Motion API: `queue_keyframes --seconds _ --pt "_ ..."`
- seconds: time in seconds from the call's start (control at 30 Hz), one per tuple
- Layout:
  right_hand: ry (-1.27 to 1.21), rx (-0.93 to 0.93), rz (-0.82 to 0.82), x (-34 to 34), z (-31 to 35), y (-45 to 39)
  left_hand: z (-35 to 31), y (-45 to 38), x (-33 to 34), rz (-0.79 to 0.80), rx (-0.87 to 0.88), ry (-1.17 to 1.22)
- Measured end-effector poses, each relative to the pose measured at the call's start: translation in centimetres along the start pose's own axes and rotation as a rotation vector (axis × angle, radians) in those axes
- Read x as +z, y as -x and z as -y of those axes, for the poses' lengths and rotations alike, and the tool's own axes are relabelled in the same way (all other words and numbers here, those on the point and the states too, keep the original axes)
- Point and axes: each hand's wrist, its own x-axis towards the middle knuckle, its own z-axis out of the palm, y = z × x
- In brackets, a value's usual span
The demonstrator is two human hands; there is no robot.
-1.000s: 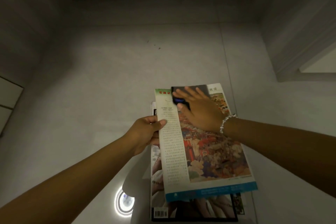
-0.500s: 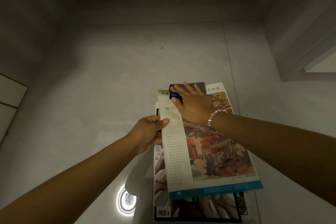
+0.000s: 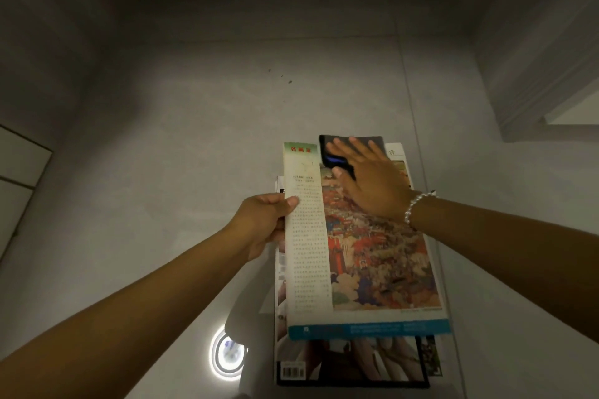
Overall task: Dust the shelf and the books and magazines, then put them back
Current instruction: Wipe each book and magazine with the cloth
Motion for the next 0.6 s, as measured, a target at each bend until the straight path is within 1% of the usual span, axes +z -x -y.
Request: queue_keyframes --seconds 0.17,0.23,0.3,0.4,0.5,0.53,0.6 --pt "0.022 0.004 -0.017 -0.6 -1.3 0.3 -0.2 -0.4 -0.6 -0.063 0.011 -0.002" --pt "0.003 -0.032 -0.002 -0.5 -0.9 1.6 -0.1 -0.4 -0.5 -0.071 0.016 -0.009" --pt "-0.013 -0.115 0.022 0.1 0.1 3.9 0.0 -0.6 -0.6 -0.066 0.011 -0.006" --pt "0.001 -0.270 0.104 1.3 1.7 7.8 -0.1 -0.9 -1.2 0.016 -0.044 0.037" --pt "0.066 -0.434 0.161 1.8 1.6 9.2 -0.3 -1.0 -1.7 0.086 -0.074 0.064" --pt "0.066 -0.457 0.182 1.6 1.2 8.9 -0.3 -1.0 -1.7 0.093 -0.073 0.058" --pt "0.044 -0.416 0.186 0.9 0.2 7.5 -0.5 -1.0 -1.7 0.107 -0.072 0.058"
